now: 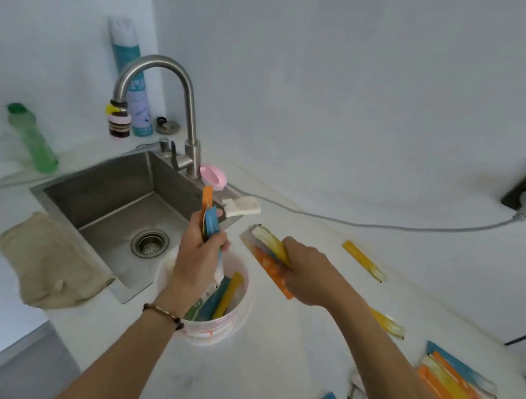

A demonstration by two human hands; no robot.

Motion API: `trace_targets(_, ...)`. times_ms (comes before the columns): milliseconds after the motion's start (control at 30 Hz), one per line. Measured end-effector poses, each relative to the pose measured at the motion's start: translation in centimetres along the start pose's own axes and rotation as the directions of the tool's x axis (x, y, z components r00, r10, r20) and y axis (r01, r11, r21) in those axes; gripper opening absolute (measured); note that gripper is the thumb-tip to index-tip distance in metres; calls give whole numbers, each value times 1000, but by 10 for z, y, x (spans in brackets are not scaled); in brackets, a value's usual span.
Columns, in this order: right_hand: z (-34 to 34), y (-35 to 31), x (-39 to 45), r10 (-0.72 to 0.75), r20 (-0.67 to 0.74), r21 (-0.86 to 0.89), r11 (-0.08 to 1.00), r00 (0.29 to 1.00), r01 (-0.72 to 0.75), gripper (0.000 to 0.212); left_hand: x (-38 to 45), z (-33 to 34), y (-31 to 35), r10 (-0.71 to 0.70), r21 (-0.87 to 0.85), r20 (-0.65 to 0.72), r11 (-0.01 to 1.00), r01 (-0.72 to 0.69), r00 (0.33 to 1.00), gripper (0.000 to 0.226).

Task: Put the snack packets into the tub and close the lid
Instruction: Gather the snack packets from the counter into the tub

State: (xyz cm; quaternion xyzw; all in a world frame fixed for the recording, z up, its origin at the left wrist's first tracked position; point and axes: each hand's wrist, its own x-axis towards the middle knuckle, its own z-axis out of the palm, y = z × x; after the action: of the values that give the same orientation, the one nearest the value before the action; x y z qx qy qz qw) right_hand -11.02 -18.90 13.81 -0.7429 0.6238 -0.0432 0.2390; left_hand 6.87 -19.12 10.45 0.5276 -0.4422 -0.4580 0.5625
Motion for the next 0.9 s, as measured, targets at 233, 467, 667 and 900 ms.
trace_targets(233,22,-70,43,-28,203,-486,865,979,125,42,17,-62,-33,68,685,30,725,-70,997,19)
trace_targets(467,43,-85,70,-199,79,-607,767,977,206,48,19,-73,-55,-56,622,194,779,-79,979,22)
trace_targets(667,24,-32,32,-58,-225,-141,990,973,26,32,23,-47,-40,269,772,270,513,-375,924,26)
trace_targets(900,56,100,-62,580,-128,1,811,805,-584,53,-7,36,-34,333,643,593,353,-680,733,26)
